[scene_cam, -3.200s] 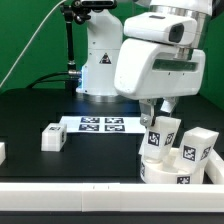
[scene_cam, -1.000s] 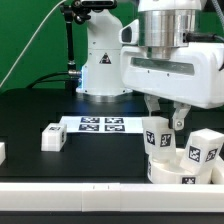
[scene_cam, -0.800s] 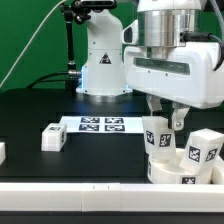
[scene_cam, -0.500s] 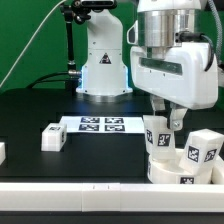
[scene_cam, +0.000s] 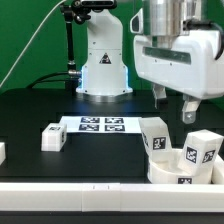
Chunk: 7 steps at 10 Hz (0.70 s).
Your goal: Assemble stool
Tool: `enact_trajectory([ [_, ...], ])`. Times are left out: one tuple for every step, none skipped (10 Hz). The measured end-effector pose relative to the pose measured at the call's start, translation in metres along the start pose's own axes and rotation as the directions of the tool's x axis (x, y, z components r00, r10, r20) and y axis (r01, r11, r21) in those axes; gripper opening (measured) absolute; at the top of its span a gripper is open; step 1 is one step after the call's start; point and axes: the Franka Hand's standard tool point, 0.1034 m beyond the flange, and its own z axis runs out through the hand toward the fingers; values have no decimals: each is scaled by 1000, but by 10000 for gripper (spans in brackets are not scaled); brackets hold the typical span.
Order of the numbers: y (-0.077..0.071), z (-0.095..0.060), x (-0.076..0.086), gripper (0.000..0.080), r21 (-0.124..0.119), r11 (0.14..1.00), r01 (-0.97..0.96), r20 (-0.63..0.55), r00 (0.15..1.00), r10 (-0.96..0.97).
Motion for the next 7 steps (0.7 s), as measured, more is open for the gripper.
enact_trajectory([
  [2, 3, 0, 645, -6, 1000, 5, 0, 1000, -5],
  [2, 4, 0, 648, -6, 991, 133, 0, 991, -133],
  [2, 4, 0, 648, -7, 979, 203, 0, 979, -203],
  [2, 4, 0, 649, -7, 966, 257, 1, 966, -257],
  [0, 3, 1, 649, -16, 911, 413, -11, 911, -413],
  [-2, 1, 0, 649, -24, 853, 522, -20, 852, -522],
  [-4, -1, -2, 649, -23, 826, 563, -22, 826, -563],
])
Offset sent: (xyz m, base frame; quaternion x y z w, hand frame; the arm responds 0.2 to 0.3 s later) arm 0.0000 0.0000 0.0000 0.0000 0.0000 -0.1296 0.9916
